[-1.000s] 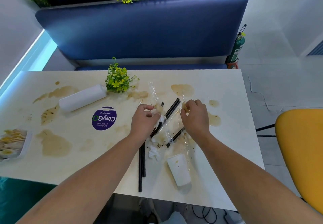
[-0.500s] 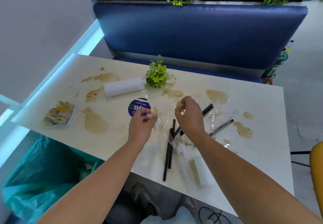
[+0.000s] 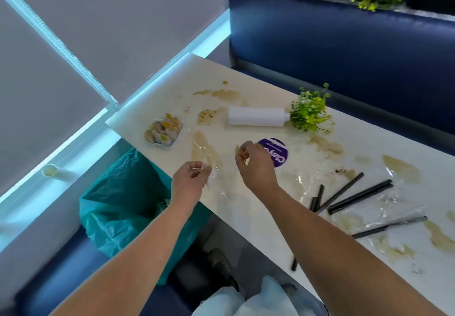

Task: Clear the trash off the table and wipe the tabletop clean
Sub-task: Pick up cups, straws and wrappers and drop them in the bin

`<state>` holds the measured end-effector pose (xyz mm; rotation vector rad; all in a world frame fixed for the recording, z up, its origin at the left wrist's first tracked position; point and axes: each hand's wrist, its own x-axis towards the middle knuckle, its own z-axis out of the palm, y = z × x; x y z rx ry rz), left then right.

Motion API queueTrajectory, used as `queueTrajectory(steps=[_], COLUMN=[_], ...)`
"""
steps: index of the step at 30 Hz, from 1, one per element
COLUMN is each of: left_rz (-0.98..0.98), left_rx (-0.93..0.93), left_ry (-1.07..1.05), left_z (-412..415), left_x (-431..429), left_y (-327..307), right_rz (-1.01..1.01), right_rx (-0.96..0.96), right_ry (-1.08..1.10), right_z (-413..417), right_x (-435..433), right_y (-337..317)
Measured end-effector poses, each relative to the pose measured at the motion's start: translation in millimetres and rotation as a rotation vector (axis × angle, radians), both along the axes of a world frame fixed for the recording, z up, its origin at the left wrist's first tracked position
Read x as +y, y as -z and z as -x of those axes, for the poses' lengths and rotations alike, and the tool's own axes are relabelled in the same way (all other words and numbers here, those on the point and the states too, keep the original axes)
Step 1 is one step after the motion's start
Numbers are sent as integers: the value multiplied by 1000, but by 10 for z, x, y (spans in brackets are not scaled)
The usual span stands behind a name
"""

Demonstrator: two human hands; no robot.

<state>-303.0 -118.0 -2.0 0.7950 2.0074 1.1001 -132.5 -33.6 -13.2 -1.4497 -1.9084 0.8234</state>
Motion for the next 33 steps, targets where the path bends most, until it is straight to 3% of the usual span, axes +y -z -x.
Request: queueTrajectory(steps=[10,17,26,33], left_rz=[29,112,204,268], left_rx=[-31,-34,-61,-133], left_ry=[-185,-298,-406,-293], left_z=[1410,2303,2959,3250], left_x=[-255,-496,-757,-871], left_y=[139,378,736,920], right_rz=[93,283,396,484], right_rx=[-58,-125,-228,-374], right_ry=[-250,-373,-453,-619], right_z=[1693,2720,3431,3713], right_x=[-7,-131,-326,-416], right_y=[58,267,511,561])
